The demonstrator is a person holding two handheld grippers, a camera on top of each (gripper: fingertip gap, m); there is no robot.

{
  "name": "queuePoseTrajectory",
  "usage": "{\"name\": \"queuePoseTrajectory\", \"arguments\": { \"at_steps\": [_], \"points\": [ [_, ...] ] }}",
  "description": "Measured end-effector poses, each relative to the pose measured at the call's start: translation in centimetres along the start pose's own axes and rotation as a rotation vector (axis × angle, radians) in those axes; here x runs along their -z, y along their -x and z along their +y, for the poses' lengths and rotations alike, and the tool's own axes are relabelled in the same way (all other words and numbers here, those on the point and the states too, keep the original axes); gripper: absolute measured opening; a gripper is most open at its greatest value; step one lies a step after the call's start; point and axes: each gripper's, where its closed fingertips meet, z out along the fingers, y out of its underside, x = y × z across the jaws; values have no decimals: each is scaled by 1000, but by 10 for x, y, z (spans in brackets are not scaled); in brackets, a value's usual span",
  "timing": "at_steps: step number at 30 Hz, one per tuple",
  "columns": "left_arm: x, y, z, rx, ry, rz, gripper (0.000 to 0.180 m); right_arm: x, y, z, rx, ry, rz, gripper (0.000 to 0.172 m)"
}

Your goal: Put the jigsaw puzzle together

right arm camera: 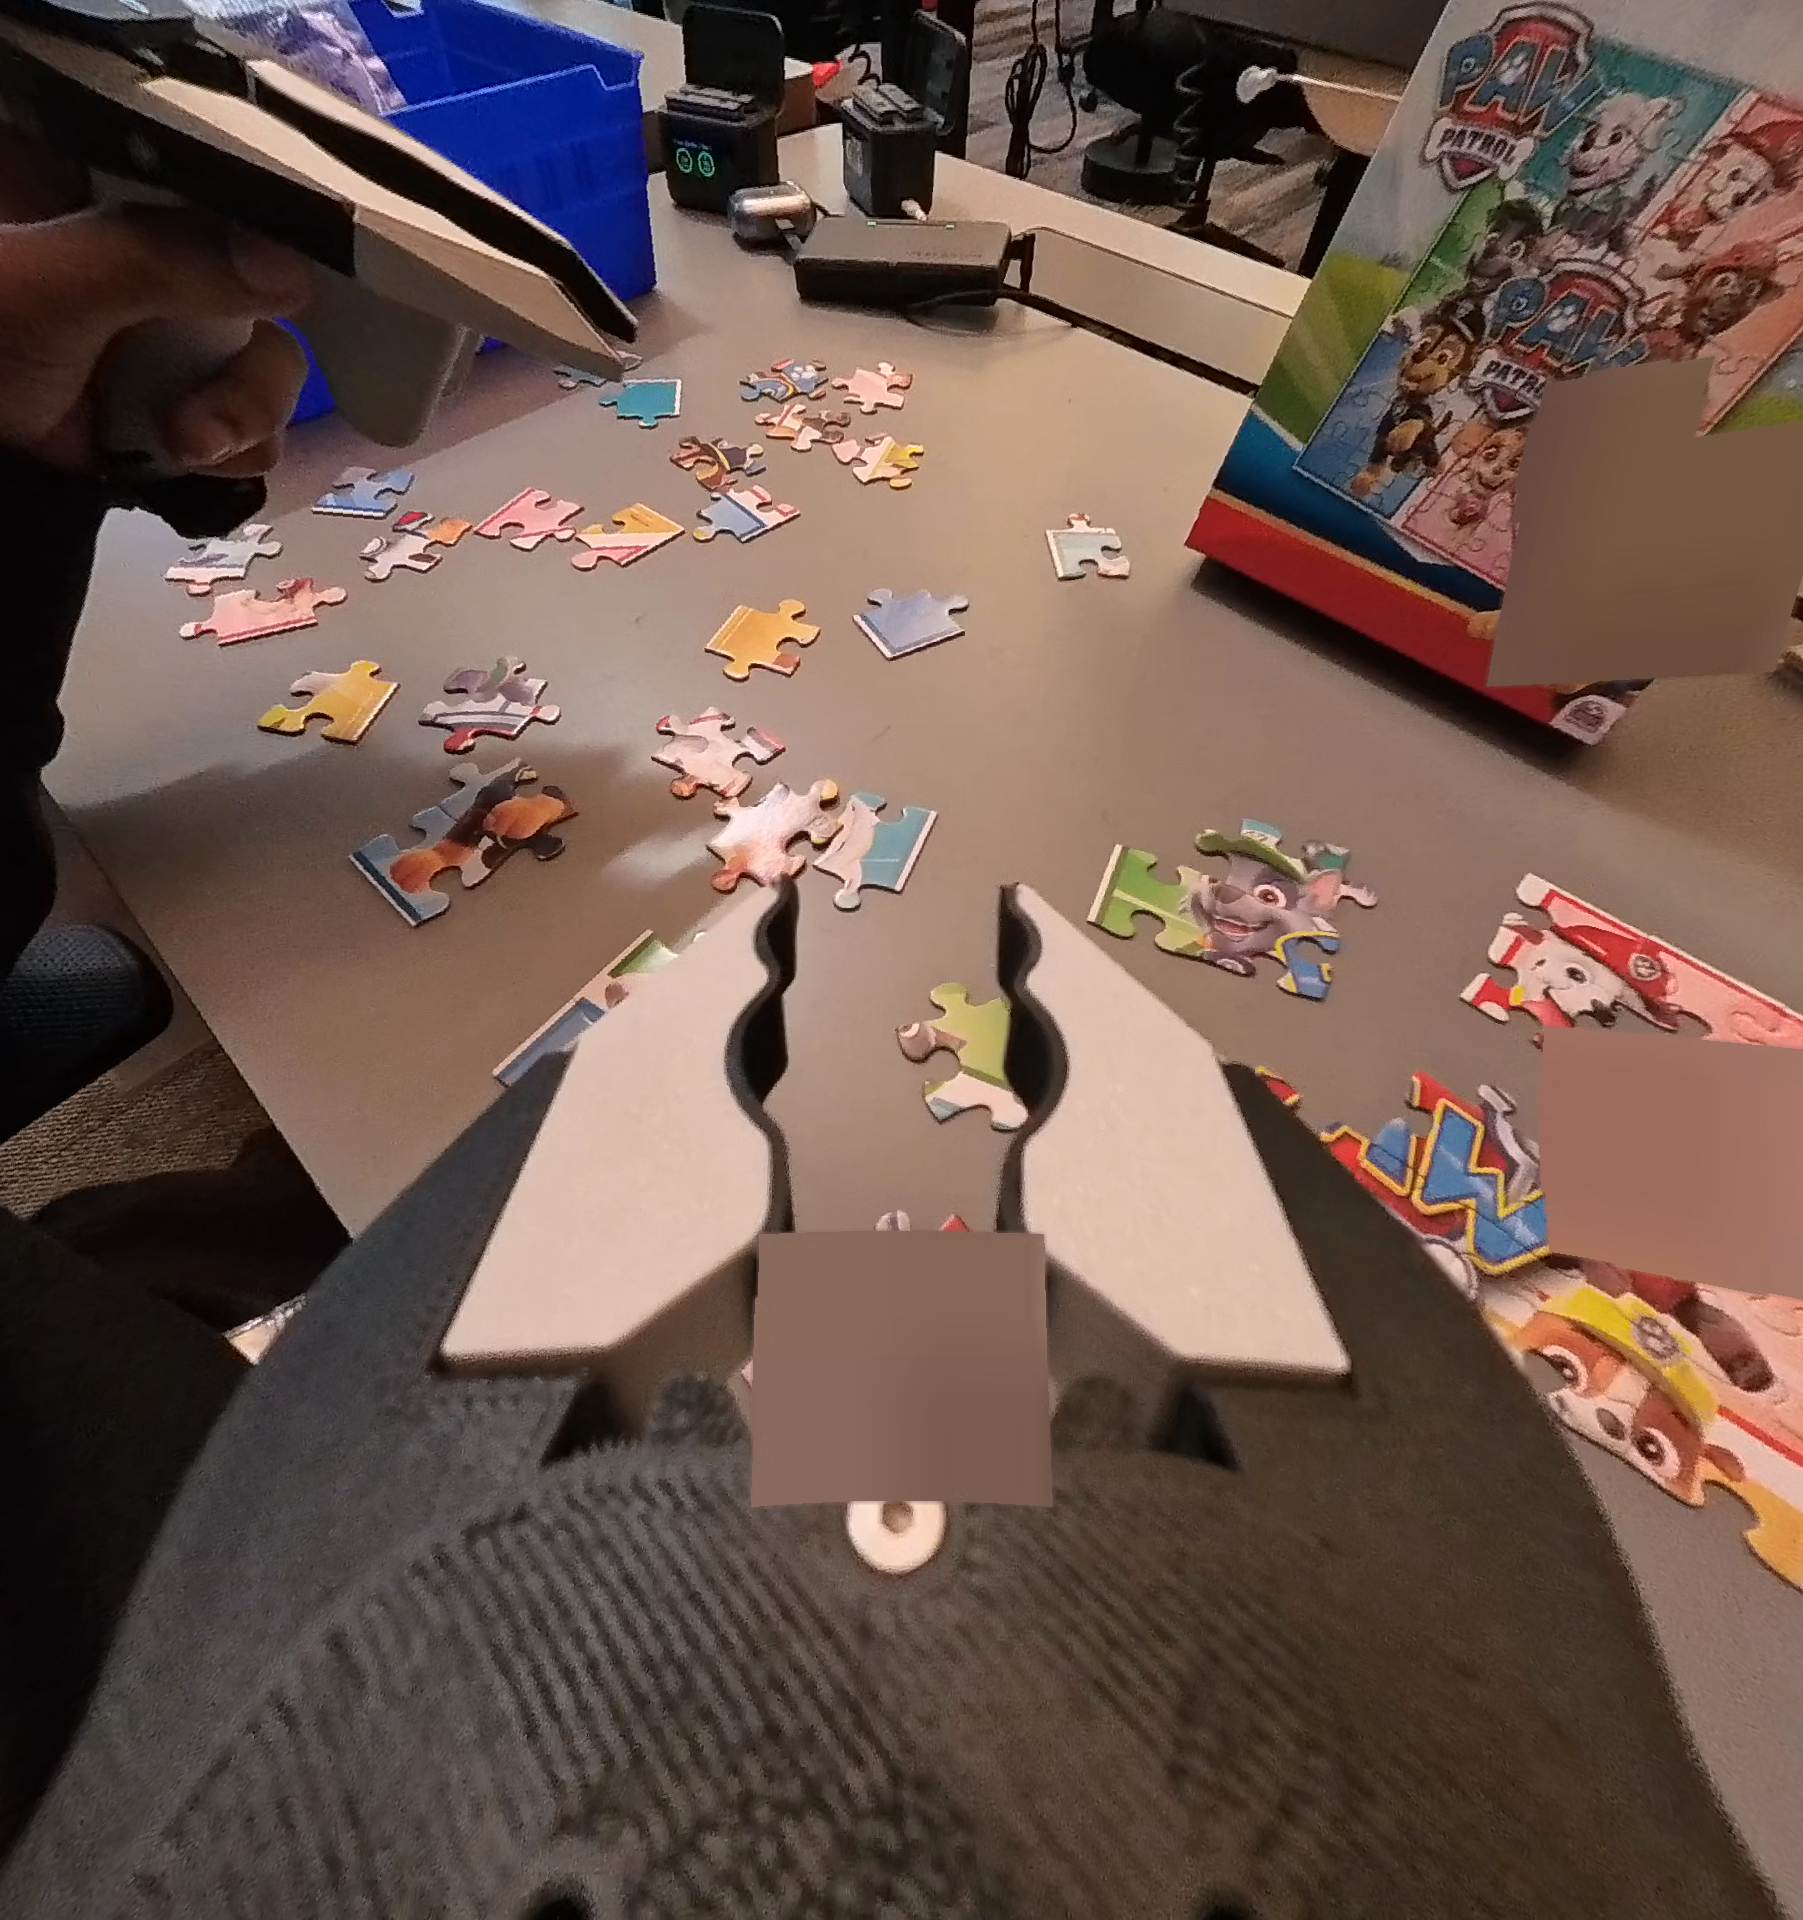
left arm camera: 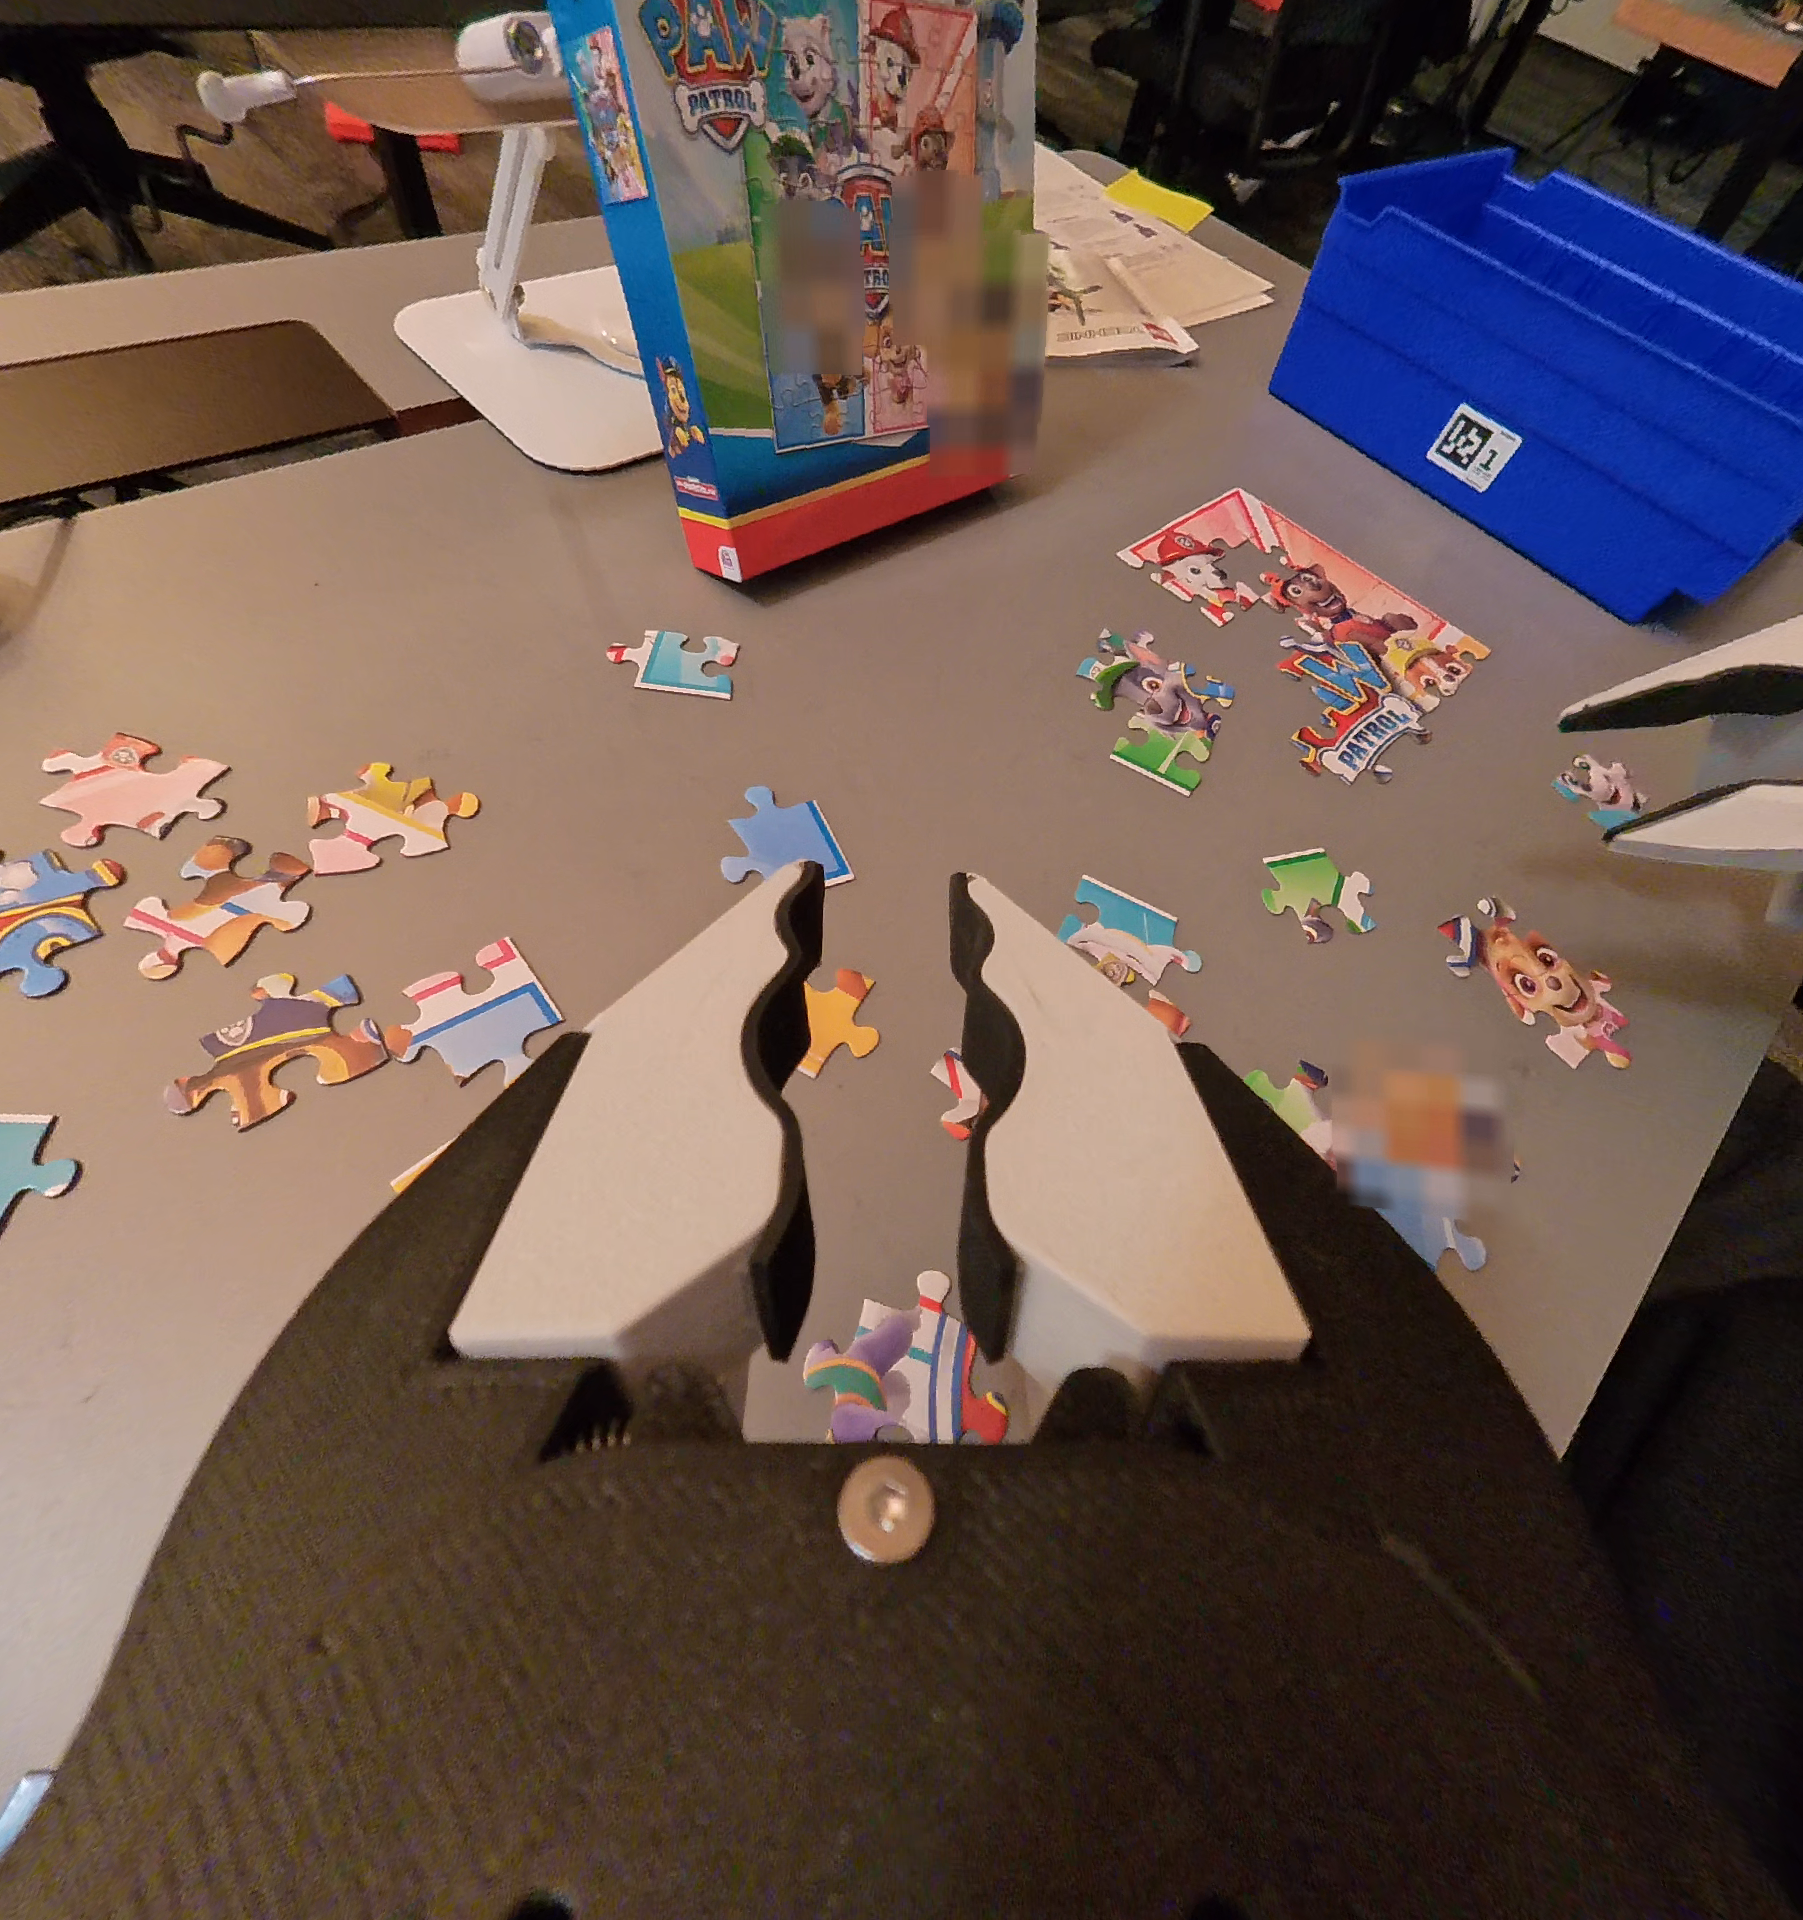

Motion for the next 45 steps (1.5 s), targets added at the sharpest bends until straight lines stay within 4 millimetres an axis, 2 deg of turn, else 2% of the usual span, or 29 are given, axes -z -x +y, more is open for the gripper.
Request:
{"name": "queuePoseTrajectory", "arguments": {
  "at_steps": [19,31,39,45],
  "points": [
    [-1,4,5,4,17,-16,23,5,-3,1,-10,-8,-14,41],
    [9,13,7,13,21,-45,25,-13,19,4,65,51,-68,46],
    [14,19,8,27,13,-54,25,-17,24,15,136,127,-65,49],
    [12,20,9,31,19,-54,25,-15,42,34,118,213,-192,52]
  ]
}}
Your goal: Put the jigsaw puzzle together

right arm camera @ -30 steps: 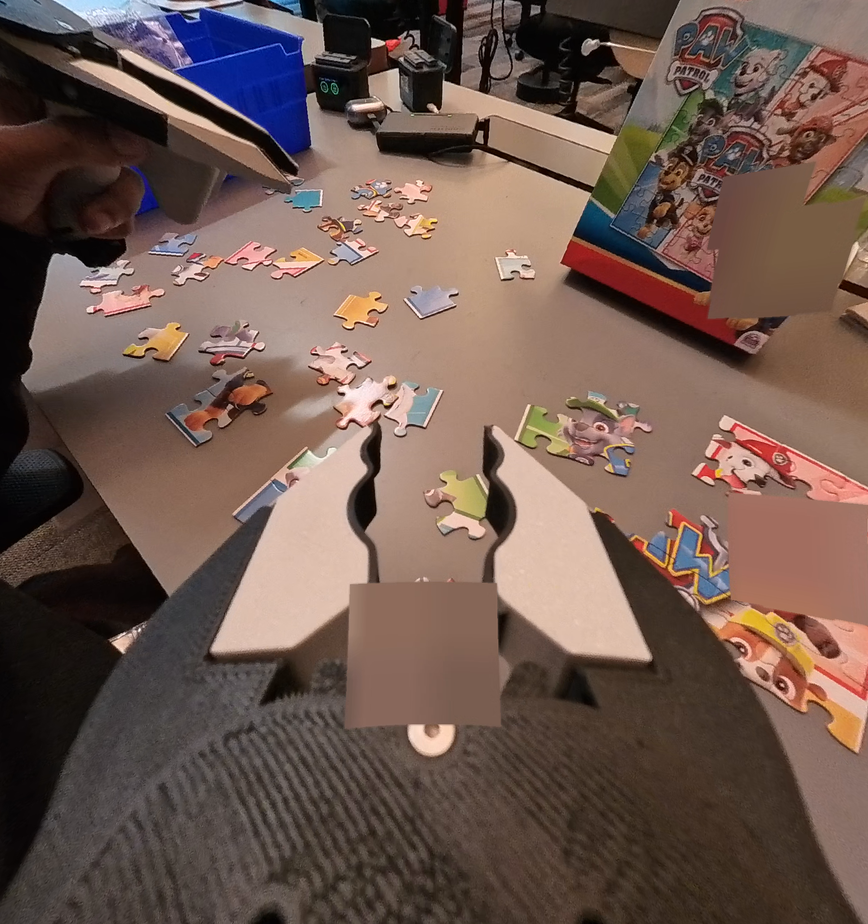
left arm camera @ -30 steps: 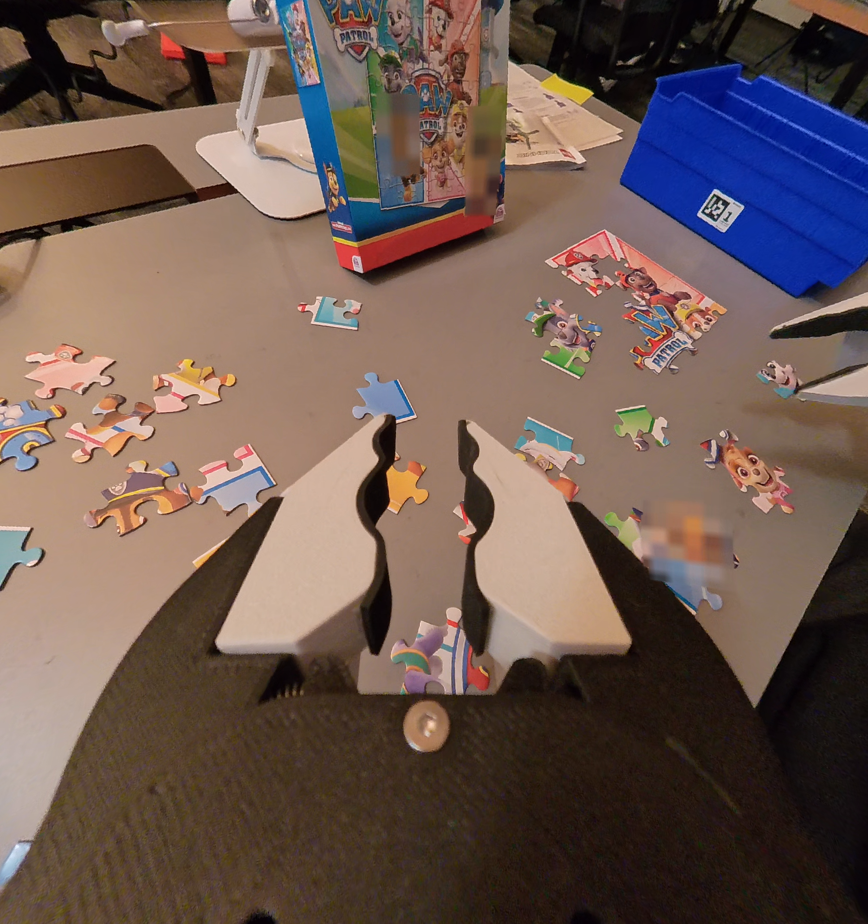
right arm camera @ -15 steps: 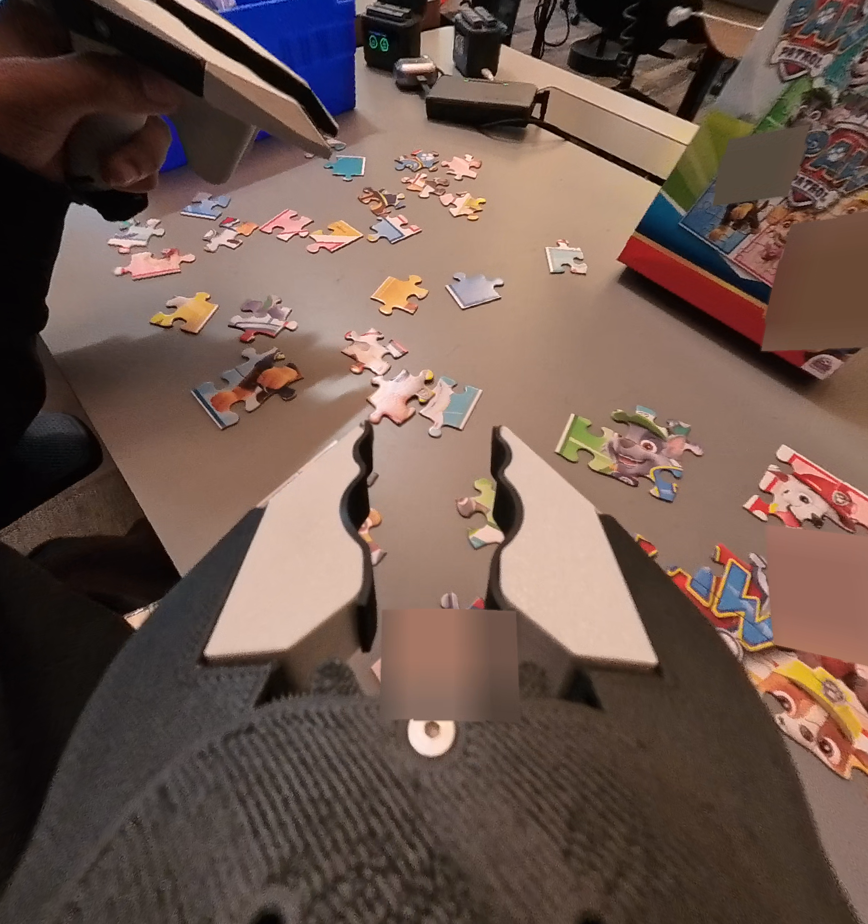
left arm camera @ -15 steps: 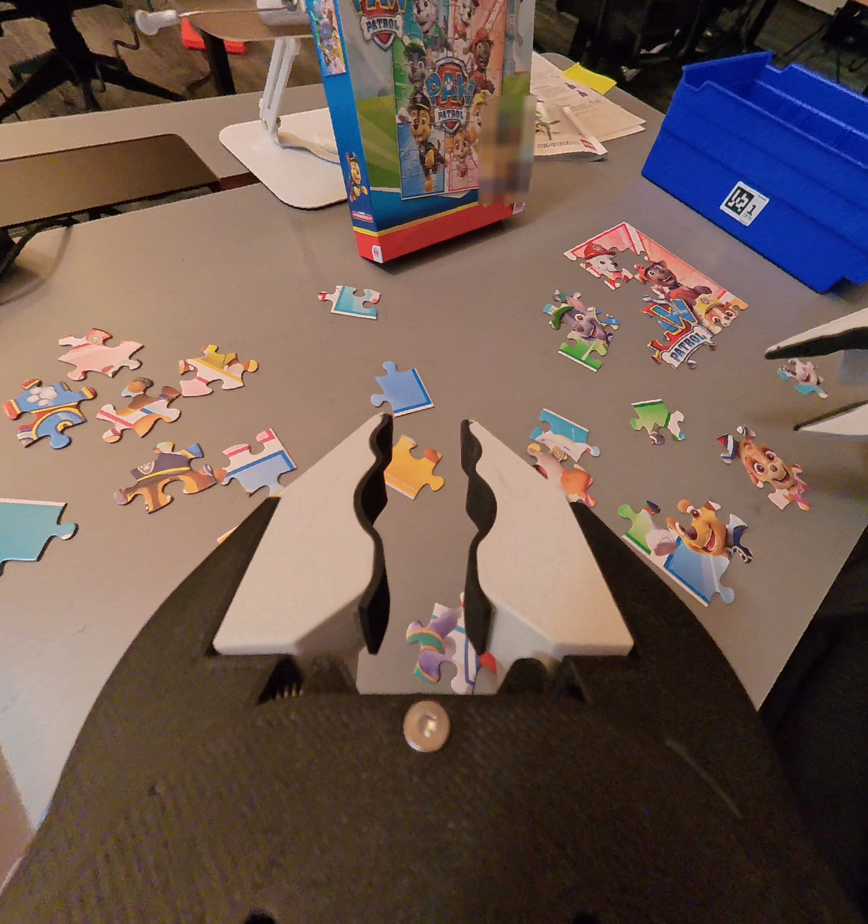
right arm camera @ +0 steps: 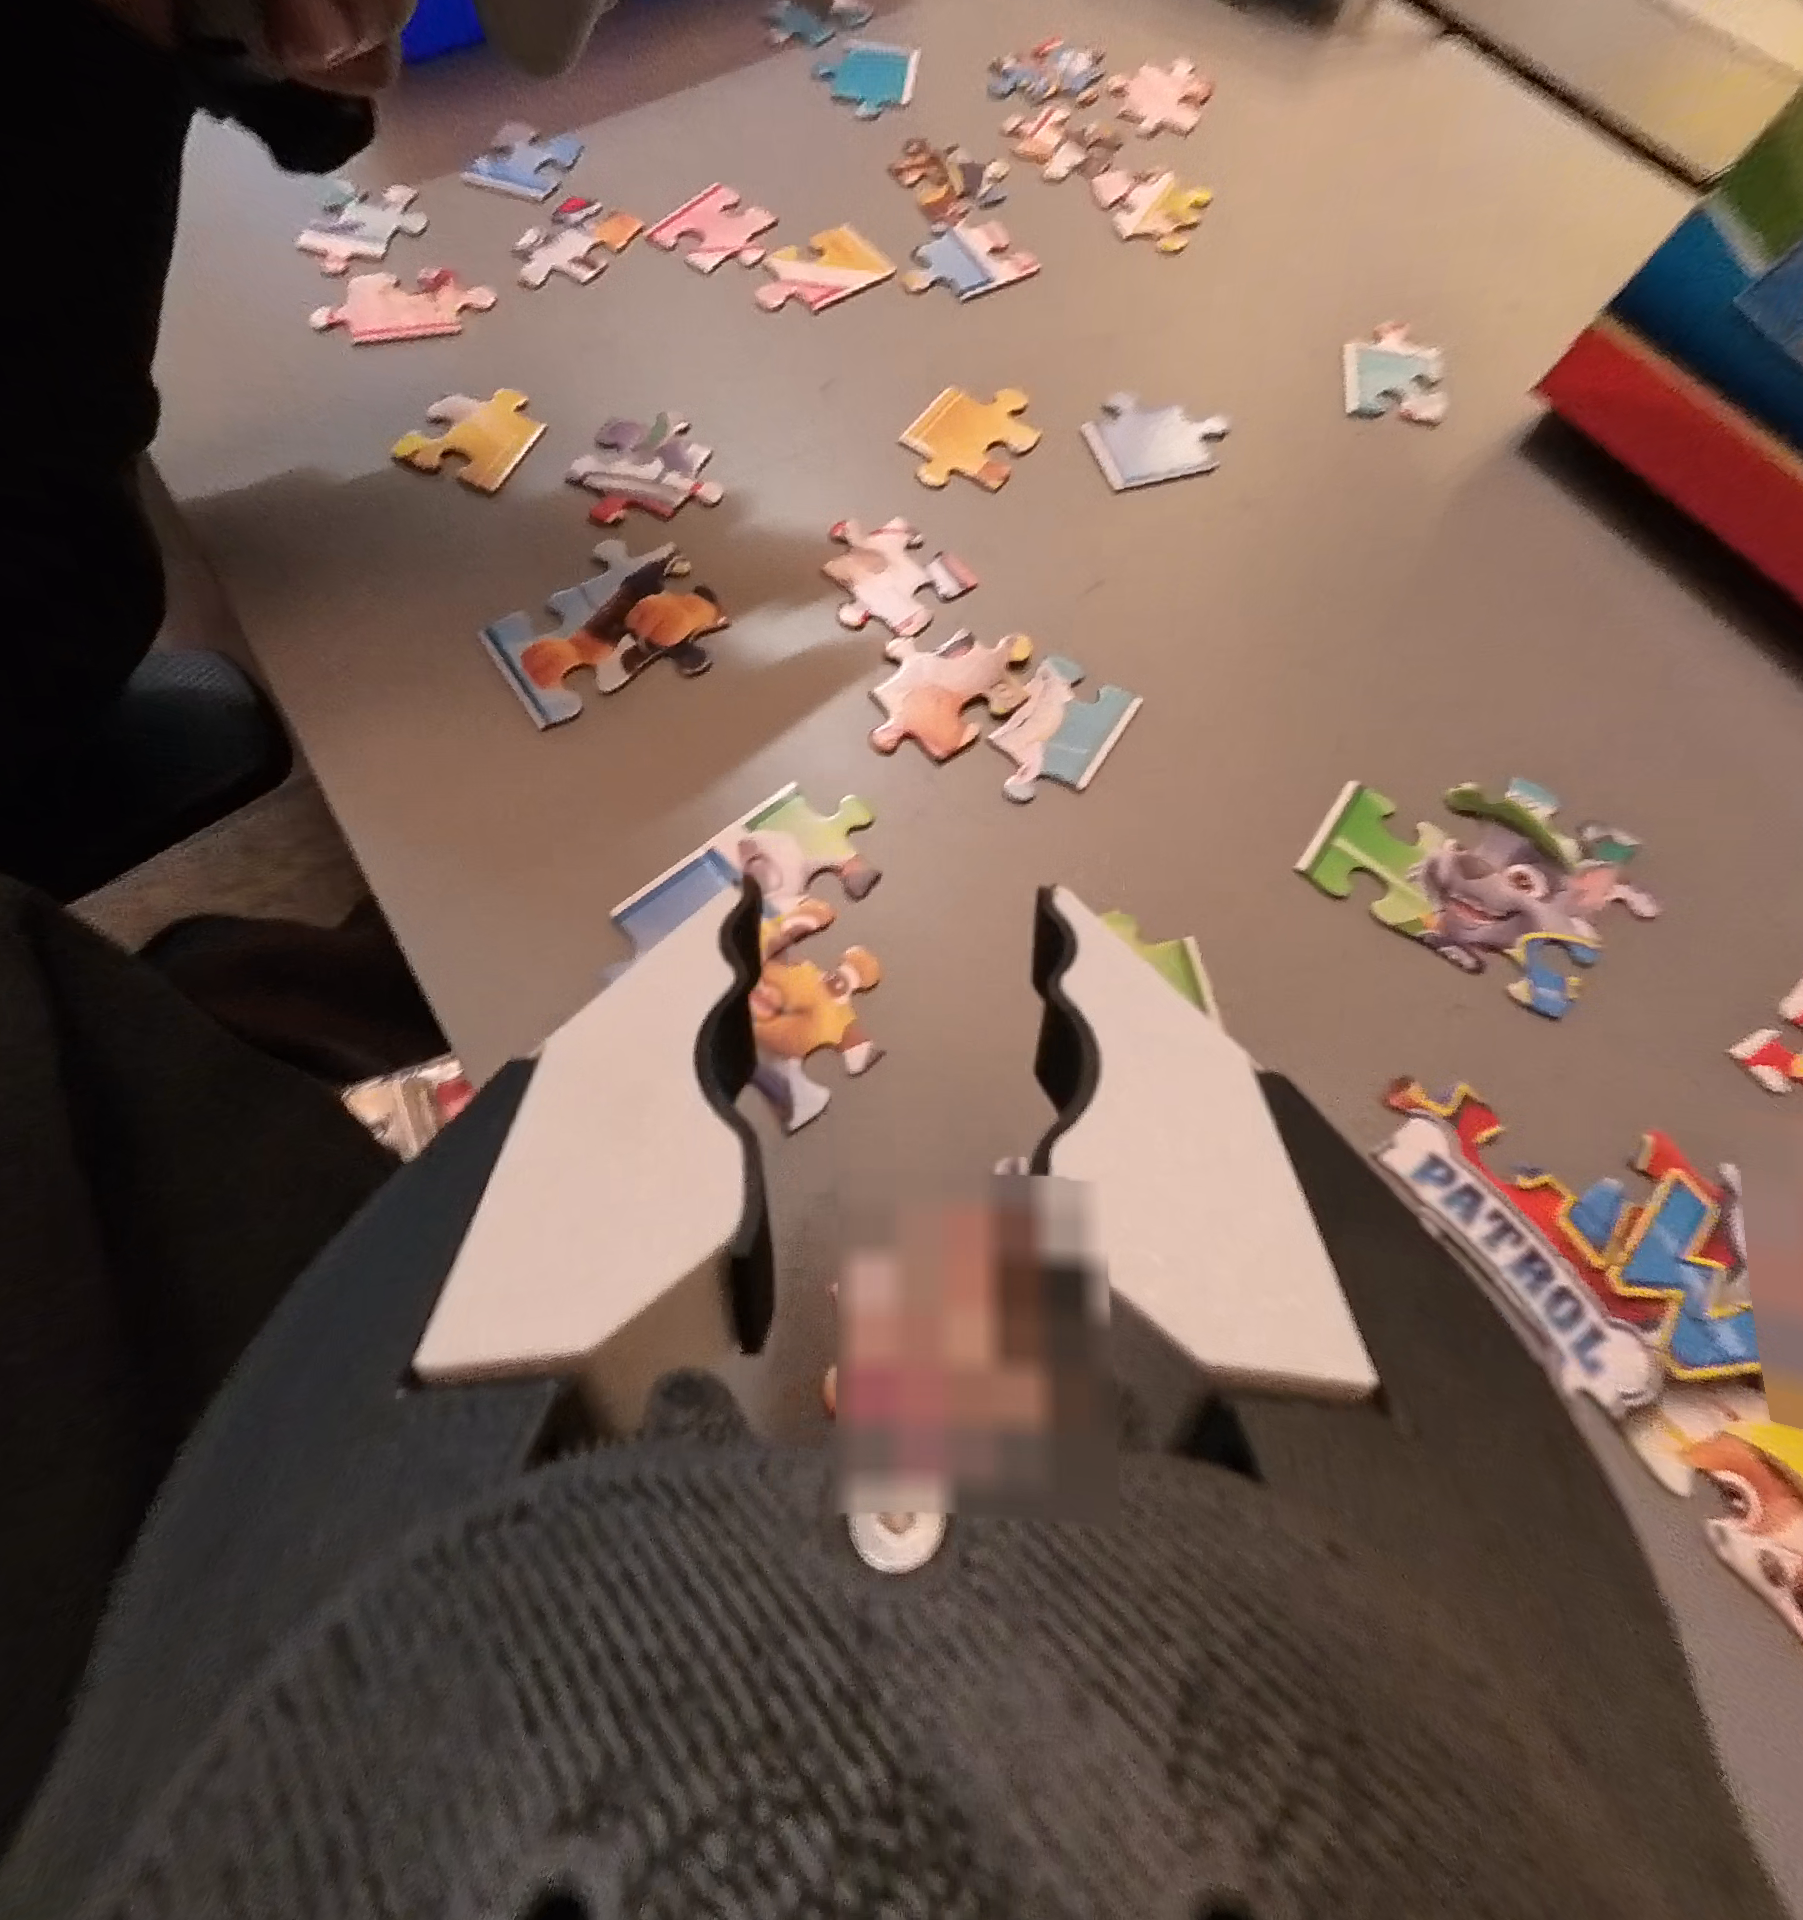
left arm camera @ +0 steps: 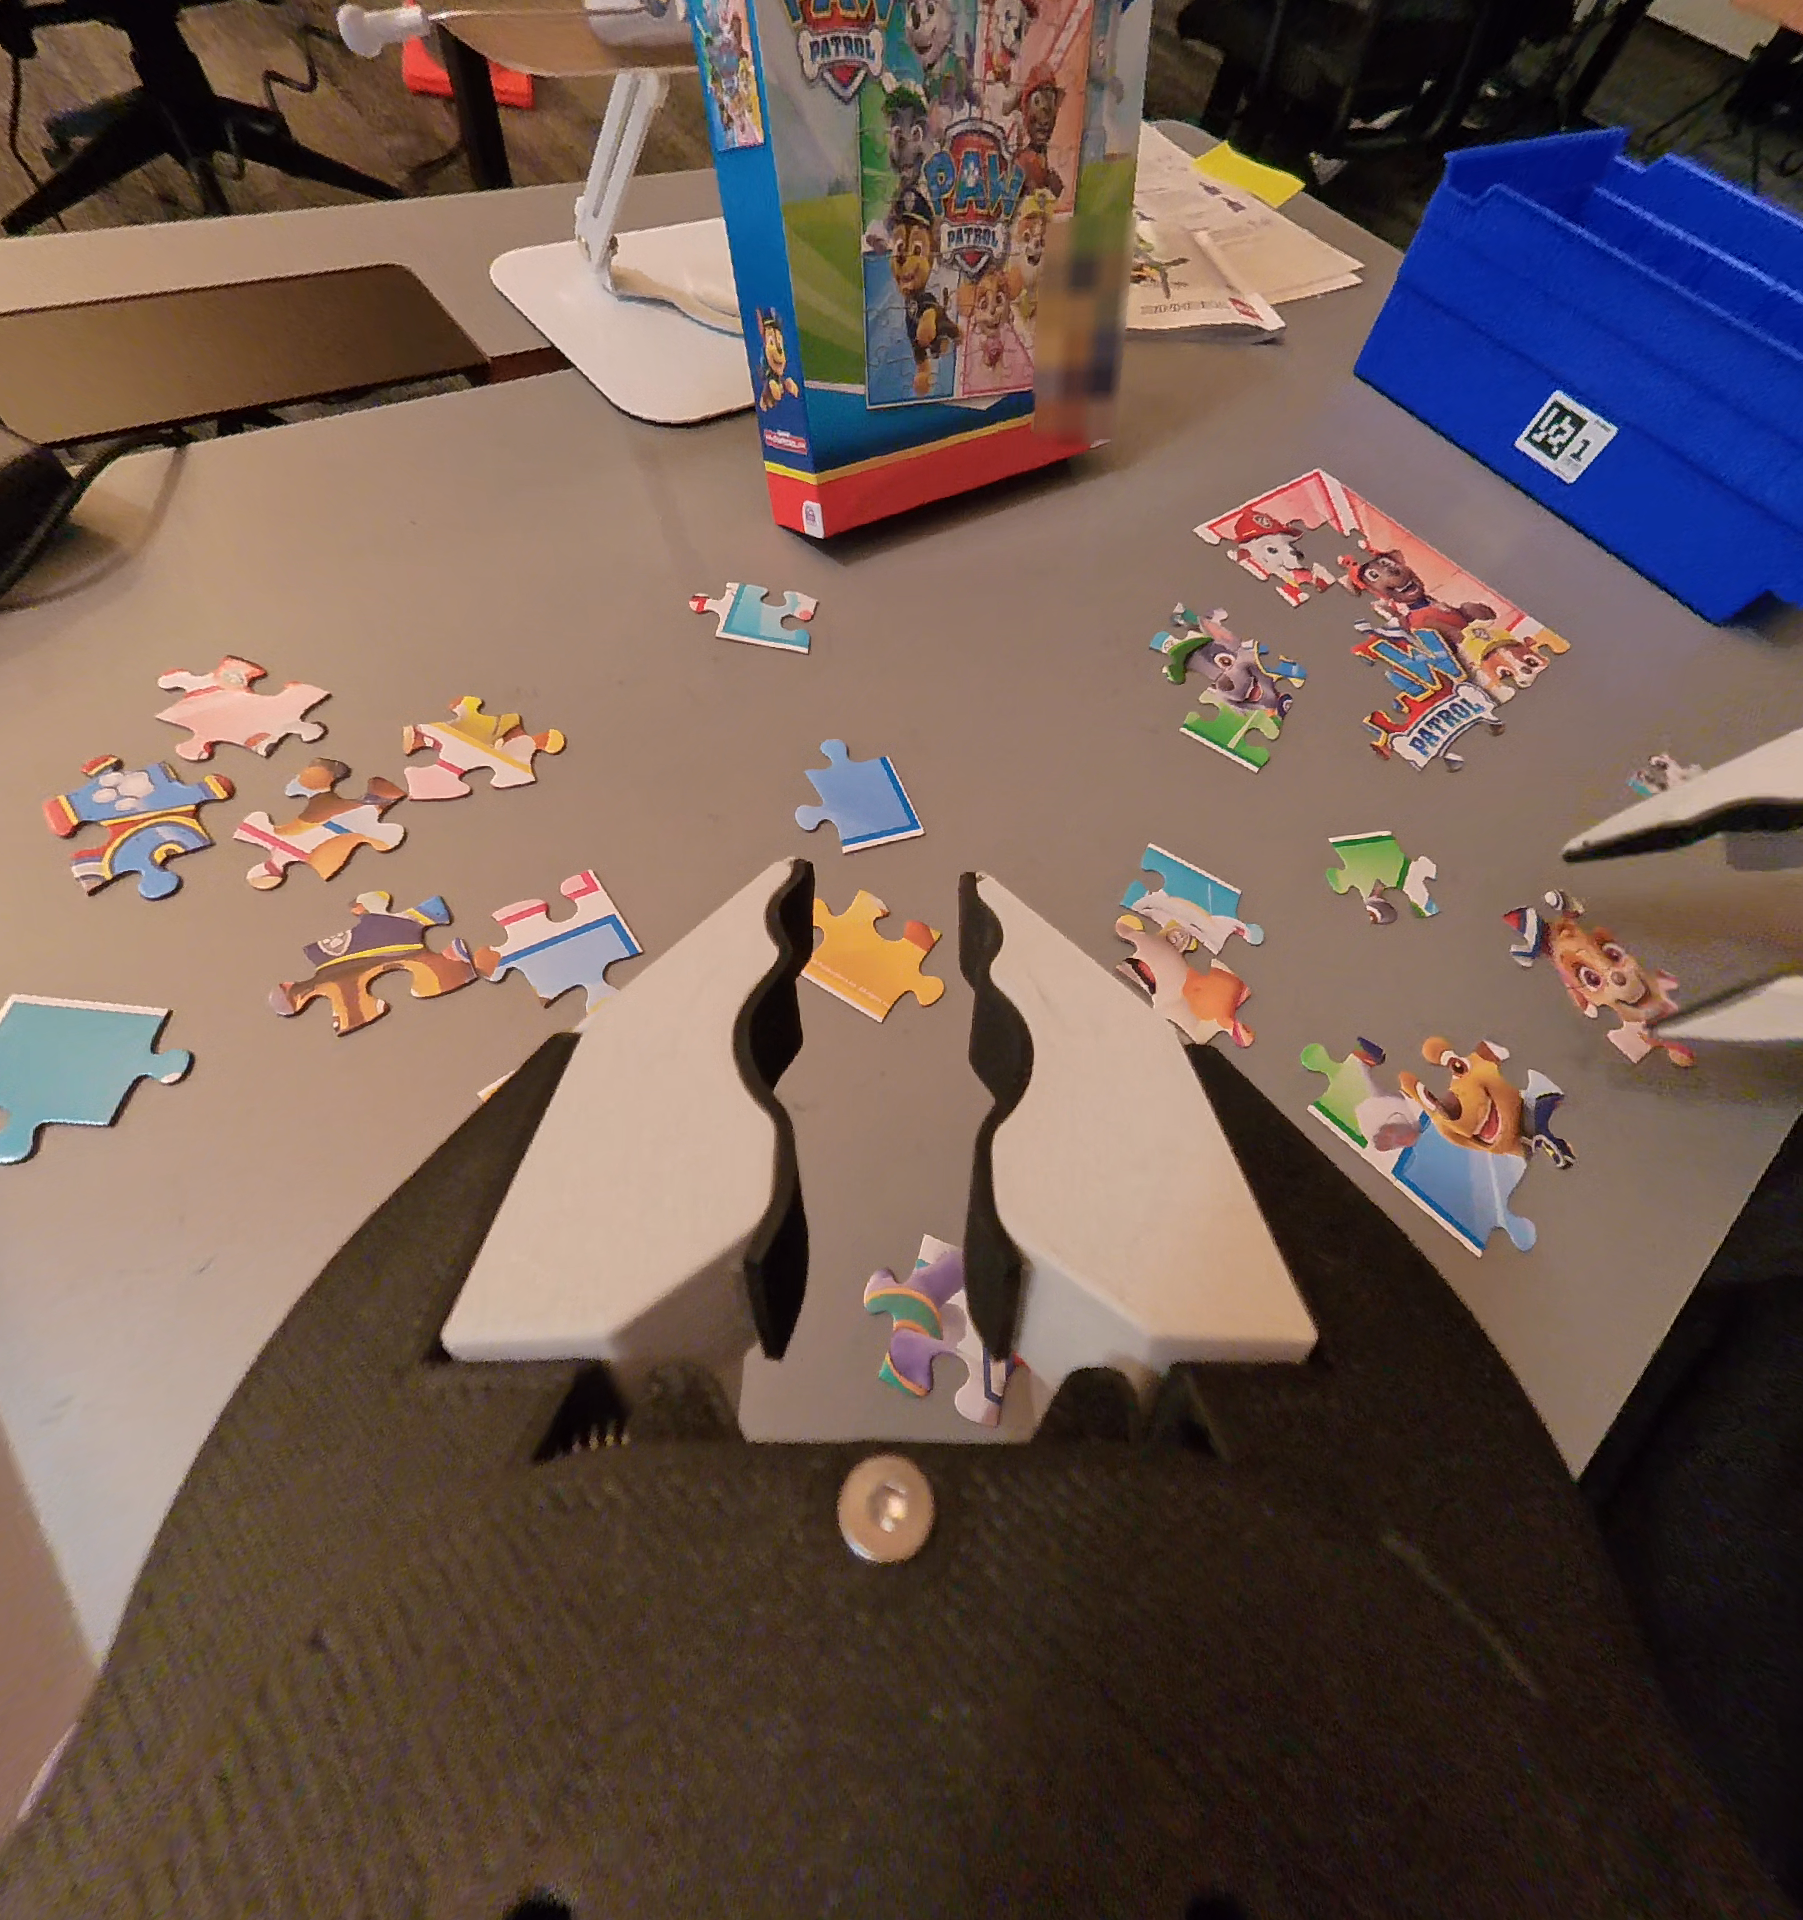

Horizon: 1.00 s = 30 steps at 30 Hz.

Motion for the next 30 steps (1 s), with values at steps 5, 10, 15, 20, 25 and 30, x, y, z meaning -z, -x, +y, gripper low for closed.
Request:
{"name": "queuePoseTrajectory", "arguments": {
  "at_steps": [5,10,15,20,25,30],
  "points": [
    [-2,-3,0,-7,6,4,25,-10,14,18,6,80,-69,54],
    [-5,-6,2,-19,19,6,26,-27,25,28,14,147,-110,55],
    [-5,-4,3,-16,20,8,26,-38,27,42,60,229,-93,59],
    [-3,-1,3,-6,13,8,26,-43,28,44,55,241,-103,60],
    [-3,-1,3,-3,12,9,26,-45,26,42,37,233,-92,55],
    [-4,-2,3,-7,14,10,26,-48,27,39,24,218,-82,53]
  ]
}}
